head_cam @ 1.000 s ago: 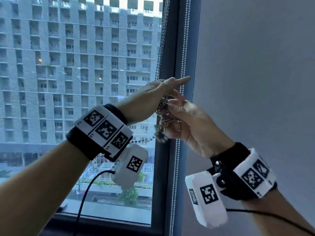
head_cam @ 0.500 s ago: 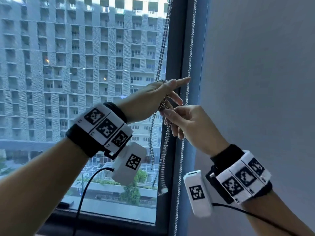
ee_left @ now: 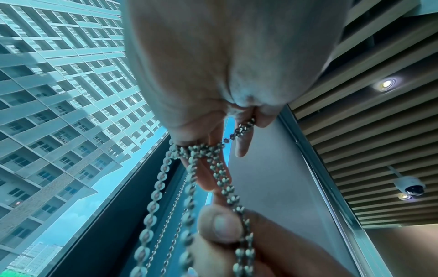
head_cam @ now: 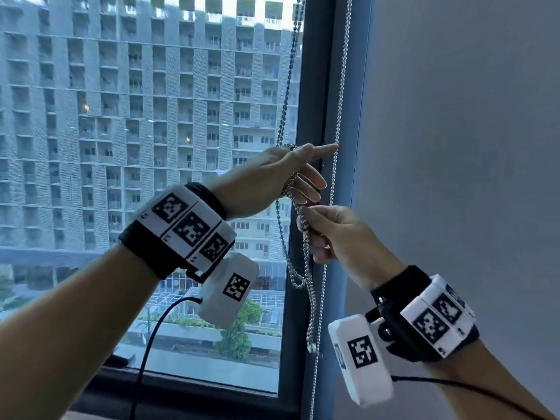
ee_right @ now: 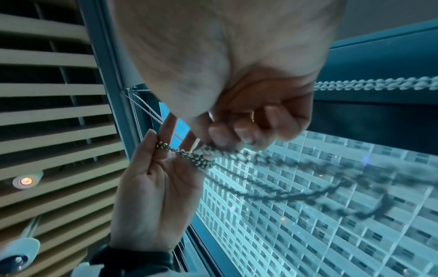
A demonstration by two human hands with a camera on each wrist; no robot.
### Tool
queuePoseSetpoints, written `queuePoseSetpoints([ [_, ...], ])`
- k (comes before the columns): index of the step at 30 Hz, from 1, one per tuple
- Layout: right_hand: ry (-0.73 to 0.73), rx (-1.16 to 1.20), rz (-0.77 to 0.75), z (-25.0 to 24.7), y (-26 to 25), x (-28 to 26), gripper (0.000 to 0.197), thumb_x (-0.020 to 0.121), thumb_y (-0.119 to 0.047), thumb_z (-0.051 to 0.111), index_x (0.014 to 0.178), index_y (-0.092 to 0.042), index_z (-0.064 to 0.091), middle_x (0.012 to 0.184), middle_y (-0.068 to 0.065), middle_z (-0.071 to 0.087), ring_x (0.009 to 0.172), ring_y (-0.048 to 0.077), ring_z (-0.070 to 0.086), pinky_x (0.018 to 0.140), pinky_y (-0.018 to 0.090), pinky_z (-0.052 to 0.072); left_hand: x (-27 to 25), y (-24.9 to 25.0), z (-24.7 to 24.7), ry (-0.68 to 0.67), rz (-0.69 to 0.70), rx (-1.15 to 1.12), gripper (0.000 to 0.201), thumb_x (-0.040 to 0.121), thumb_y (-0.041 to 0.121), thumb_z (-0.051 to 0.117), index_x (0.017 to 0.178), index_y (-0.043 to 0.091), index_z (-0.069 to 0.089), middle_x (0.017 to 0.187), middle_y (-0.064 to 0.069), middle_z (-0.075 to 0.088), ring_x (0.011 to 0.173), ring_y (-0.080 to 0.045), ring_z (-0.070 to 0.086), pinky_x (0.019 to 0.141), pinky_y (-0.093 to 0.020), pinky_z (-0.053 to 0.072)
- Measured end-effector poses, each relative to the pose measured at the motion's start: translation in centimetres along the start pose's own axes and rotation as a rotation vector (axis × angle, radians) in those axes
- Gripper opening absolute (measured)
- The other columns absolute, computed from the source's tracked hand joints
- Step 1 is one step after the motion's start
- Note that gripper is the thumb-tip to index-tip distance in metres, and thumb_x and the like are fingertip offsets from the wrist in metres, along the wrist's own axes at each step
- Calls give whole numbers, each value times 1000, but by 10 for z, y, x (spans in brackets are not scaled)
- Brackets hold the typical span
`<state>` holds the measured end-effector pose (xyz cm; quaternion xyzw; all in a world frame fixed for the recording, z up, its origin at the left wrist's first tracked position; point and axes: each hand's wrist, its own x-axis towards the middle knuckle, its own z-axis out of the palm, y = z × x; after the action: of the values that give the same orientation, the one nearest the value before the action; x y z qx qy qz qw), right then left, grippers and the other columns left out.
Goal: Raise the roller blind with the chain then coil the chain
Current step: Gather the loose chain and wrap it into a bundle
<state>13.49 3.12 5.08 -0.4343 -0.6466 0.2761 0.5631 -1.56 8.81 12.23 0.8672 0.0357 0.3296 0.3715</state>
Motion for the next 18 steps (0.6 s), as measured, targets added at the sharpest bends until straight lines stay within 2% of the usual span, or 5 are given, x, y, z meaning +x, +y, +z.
queuePoseSetpoints([
  [5,-64,-29,-39,-3,14,-10,41,105,-21,35,67,-15,48,57,-2,38,49,10,29,45,18,26,0,-3,0,39,12,-89,44,94,34,29,130,19,47,97,-9,68,96,-28,63,85,-31,50],
  [10,-39,-869,-63,-10,32,-15,39,102,-20,38,67,-11,50,56,0,51,50,12,44,60,38,42,0,-2,15,49,-4,-190,47,97,28,30,129,-1,49,106,-21,65,101,-30,62,90,-31,51],
  [13,71,-476,-78,-8,15,-9,28,97,-23,41,90,-12,66,81,3,71,75,20,67,78,38,51,0,1,21,29,-2,-171,46,101,21,23,132,-6,44,120,-34,55,105,-34,55,95,-33,48],
  [15,-28,-81,-46,-3,1,-7,26,93,-29,49,101,-13,67,95,3,74,93,21,70,90,36,51,1,2,21,20,-2,-204,48,100,24,25,131,-7,45,122,-37,53,104,-35,55,97,-38,46],
  [18,-82,114,-65,4,-4,-6,21,98,-21,52,91,-8,67,86,8,76,88,29,71,91,39,53,2,3,21,26,-2,-215,53,94,30,30,129,-6,47,117,-33,56,100,-33,58,95,-39,46],
])
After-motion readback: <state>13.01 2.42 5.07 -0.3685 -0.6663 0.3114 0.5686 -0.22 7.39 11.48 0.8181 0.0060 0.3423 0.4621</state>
